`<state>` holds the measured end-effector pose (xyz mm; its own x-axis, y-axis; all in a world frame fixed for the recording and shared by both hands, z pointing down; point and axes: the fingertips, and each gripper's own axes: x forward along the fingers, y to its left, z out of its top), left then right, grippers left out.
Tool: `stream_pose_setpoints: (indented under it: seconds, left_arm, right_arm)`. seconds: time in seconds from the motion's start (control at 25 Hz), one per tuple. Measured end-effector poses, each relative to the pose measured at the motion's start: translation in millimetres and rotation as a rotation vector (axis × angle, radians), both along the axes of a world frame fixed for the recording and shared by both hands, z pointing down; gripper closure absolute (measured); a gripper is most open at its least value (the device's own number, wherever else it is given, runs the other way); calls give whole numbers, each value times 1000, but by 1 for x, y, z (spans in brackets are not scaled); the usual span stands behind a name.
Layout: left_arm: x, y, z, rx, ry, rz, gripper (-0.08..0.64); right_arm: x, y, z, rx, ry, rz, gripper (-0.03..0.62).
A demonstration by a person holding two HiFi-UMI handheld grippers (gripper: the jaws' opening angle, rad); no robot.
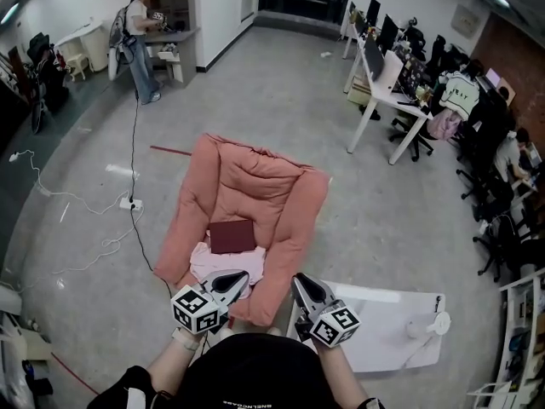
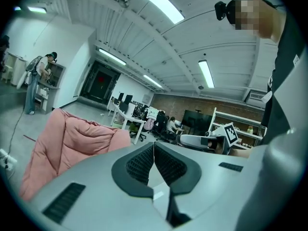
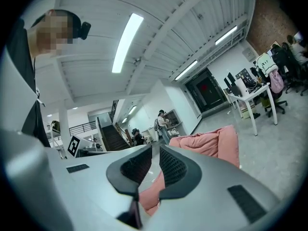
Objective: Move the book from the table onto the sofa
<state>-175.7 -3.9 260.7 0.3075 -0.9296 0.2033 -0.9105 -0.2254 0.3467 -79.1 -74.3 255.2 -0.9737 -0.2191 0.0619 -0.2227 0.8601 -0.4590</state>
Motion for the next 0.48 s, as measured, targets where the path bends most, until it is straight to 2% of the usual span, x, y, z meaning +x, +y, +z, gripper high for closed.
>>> stream_pose_setpoints:
  seconds: [0.48]
  left_arm:
    - [10, -13, 1, -9, -22, 40, 543]
  right_arm:
    - [16, -18, 2, 4, -13, 60, 525]
